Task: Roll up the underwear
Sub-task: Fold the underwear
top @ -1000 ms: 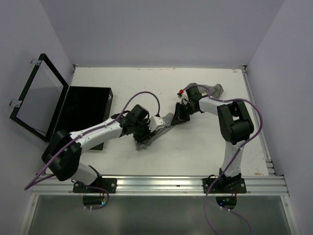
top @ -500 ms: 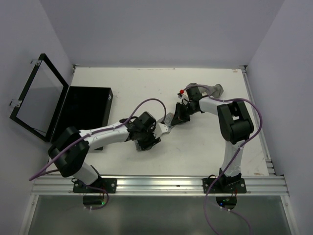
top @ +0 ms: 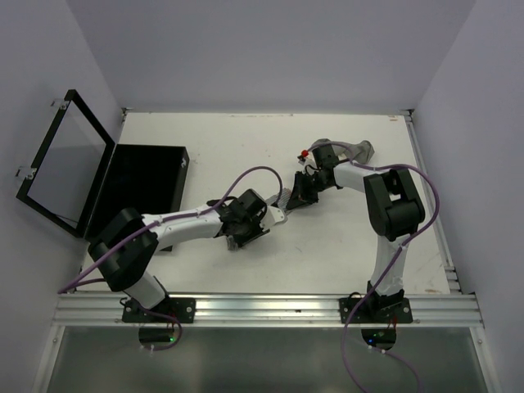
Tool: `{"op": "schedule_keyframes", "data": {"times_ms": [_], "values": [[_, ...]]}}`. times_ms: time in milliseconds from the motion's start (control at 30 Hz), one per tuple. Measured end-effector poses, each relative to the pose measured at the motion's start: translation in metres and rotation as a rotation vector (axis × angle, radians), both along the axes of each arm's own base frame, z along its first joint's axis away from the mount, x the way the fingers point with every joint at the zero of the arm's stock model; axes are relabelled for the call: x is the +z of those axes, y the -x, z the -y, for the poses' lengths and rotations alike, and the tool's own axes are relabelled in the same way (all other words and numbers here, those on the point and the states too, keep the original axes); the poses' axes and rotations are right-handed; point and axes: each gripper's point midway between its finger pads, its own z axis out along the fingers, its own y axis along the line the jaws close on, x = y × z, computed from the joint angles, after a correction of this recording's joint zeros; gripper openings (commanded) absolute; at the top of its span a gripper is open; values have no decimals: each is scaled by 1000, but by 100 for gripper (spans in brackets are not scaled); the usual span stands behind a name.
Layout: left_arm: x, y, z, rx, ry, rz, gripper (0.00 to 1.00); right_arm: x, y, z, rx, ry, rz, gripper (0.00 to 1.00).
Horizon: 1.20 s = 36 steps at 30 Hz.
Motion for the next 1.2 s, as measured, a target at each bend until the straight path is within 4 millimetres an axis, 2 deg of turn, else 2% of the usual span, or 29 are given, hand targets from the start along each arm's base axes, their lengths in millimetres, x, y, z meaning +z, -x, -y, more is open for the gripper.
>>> {"op": "schedule_keyframes", "data": {"times_ms": [333,600,800,1033,1200], "values": [[4,-6,-3,23,-12,35,0,0,-1,1,-2,0,-1,11],[21,-9,-4,-25,6,86,0,-1,-2,4,-9,-5,-5,10],[28,-5,-14,-120,-18,130,0,-1,-3,6,-11,-8,-6,10],[15,6,-30,-204,-82,110,0,-1,-3,7,-5,-15,-6,10],[3,13,-30,-234,-90,66,0,-1,-2,7,-1,-18,-6,10]]}}
